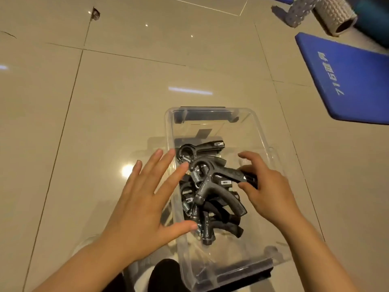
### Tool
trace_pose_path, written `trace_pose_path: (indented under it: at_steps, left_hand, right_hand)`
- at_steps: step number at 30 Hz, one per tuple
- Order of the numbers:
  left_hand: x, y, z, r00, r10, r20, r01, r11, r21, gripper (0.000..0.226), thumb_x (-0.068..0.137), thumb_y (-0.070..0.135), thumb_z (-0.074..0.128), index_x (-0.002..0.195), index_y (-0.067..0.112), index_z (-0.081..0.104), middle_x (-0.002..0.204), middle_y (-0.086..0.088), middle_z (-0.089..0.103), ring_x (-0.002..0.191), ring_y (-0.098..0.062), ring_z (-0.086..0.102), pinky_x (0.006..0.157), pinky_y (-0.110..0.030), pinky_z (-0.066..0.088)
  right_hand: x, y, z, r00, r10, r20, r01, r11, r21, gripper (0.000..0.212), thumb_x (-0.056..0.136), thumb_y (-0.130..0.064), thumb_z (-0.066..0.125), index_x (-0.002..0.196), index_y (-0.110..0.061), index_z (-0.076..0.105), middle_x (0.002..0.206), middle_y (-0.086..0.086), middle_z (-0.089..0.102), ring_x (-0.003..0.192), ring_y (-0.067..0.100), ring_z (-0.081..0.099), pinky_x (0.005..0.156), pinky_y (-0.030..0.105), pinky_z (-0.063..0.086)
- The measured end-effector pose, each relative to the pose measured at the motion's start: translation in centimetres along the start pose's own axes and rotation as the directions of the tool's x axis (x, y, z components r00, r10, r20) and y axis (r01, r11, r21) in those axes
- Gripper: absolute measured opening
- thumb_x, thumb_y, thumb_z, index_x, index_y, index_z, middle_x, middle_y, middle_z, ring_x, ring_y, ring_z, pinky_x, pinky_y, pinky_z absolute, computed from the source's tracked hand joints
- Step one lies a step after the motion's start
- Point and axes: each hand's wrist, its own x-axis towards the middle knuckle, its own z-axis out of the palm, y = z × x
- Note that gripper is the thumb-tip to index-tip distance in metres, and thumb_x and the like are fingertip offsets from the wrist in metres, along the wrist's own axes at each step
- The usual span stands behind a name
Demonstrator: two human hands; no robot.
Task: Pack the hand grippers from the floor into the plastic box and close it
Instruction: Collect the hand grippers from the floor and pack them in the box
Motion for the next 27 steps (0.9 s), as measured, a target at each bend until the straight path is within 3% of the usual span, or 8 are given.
trace_pose_path:
  at_steps: [3, 7, 11, 14, 16, 19, 23, 27]
  left_hand:
    - [0.1, -0.2, 0.4, 0.979, -0.031, 0.200, 0.021, 0.998, 0.054, 0.103, 0.073, 0.088, 0.032, 0.151, 0.024, 0.013, 0.159, -0.001, 0.003, 0.145, -0.017, 0.001, 0.112, -0.046, 0.004]
    - [0.1, -0.3, 0.5, 0.960, -0.013, 0.280, 0.003, 0.999, 0.039, 0.113, 0.064, 0.094, 0.031, 0.151, 0.027, 0.005, 0.159, -0.001, -0.010, 0.145, -0.017, -0.010, 0.111, -0.044, 0.000]
    - [0.2, -0.1, 0.5, 0.954, -0.032, 0.298, 0.021, 0.999, 0.041, 0.113, 0.064, 0.094, 0.031, 0.151, 0.028, 0.004, 0.158, -0.001, -0.011, 0.145, -0.017, -0.010, 0.111, -0.044, -0.001]
    - [0.3, -0.1, 0.5, 0.952, -0.038, 0.305, 0.020, 0.998, 0.062, 0.111, 0.065, 0.094, 0.030, 0.151, 0.028, 0.006, 0.159, -0.001, -0.010, 0.145, -0.017, -0.009, 0.112, -0.044, -0.003]
    - [0.3, -0.1, 0.6, 0.950, -0.034, 0.312, 0.018, 0.998, 0.053, 0.111, 0.065, 0.094, 0.030, 0.151, 0.028, 0.006, 0.158, -0.001, -0.011, 0.145, -0.018, -0.009, 0.112, -0.044, -0.004]
    - [0.3, -0.2, 0.6, 0.948, -0.031, 0.317, 0.017, 0.999, 0.045, 0.111, 0.065, 0.093, 0.031, 0.151, 0.027, 0.006, 0.159, -0.002, -0.010, 0.145, -0.019, -0.008, 0.111, -0.045, -0.001]
    - [0.3, -0.3, 0.7, 0.947, -0.026, 0.320, 0.018, 0.999, 0.028, 0.111, 0.066, 0.092, 0.032, 0.151, 0.026, 0.004, 0.159, -0.003, -0.010, 0.145, -0.020, -0.008, 0.112, -0.046, 0.001]
    - [0.3, -0.2, 0.7, 0.948, -0.018, 0.319, 0.018, 1.000, 0.003, 0.112, 0.066, 0.092, 0.034, 0.151, 0.026, 0.004, 0.158, -0.003, -0.012, 0.145, -0.020, -0.011, 0.112, -0.045, -0.001]
  right_hand:
    - [0.7, 1.7, 2.6, 0.985, -0.084, 0.152, 0.096, 0.992, -0.079, 0.060, 0.087, -0.009, 0.060, 0.135, -0.036, 0.036, 0.111, -0.010, 0.065, 0.098, 0.015, 0.062, 0.075, 0.020, 0.041]
    - [1.9, 3.5, 4.2, 0.960, -0.162, 0.227, 0.196, 0.971, -0.139, 0.054, 0.087, -0.007, 0.056, 0.135, -0.026, 0.042, 0.119, 0.000, 0.061, 0.106, 0.022, 0.057, 0.085, 0.030, 0.044]
    - [1.8, 4.1, 5.1, 0.937, -0.230, 0.263, 0.276, 0.949, -0.154, 0.048, 0.089, -0.037, 0.057, 0.132, -0.020, 0.044, 0.124, -0.002, 0.053, 0.112, 0.016, 0.050, 0.091, 0.022, 0.037]
    - [1.3, 4.3, 5.4, 0.922, -0.242, 0.303, 0.295, 0.944, -0.146, 0.075, 0.079, -0.055, 0.062, 0.140, -0.020, 0.035, 0.136, -0.003, 0.043, 0.120, 0.015, 0.043, 0.101, 0.027, 0.034]
    - [1.1, 4.2, 5.5, 0.923, -0.221, 0.314, 0.284, 0.943, -0.172, 0.085, 0.074, -0.051, 0.070, 0.143, -0.019, 0.031, 0.139, -0.002, 0.039, 0.123, 0.017, 0.040, 0.104, 0.027, 0.032]
    - [1.3, 3.7, 5.4, 0.930, -0.204, 0.304, 0.274, 0.940, -0.206, 0.082, 0.072, -0.038, 0.074, 0.141, -0.018, 0.035, 0.135, 0.000, 0.042, 0.121, 0.019, 0.042, 0.101, 0.027, 0.035]
    - [3.6, 2.1, 3.3, 0.942, -0.261, 0.213, 0.316, 0.903, -0.292, 0.080, 0.072, -0.037, 0.074, 0.141, -0.020, 0.036, 0.137, 0.001, 0.042, 0.121, 0.022, 0.041, 0.100, 0.033, 0.036]
    - [9.2, 0.1, 2.5, 0.911, -0.386, 0.144, 0.409, 0.814, -0.413, 0.075, 0.070, -0.033, 0.078, 0.134, -0.012, 0.045, 0.132, 0.009, 0.048, 0.122, 0.028, 0.043, 0.111, 0.043, 0.023]
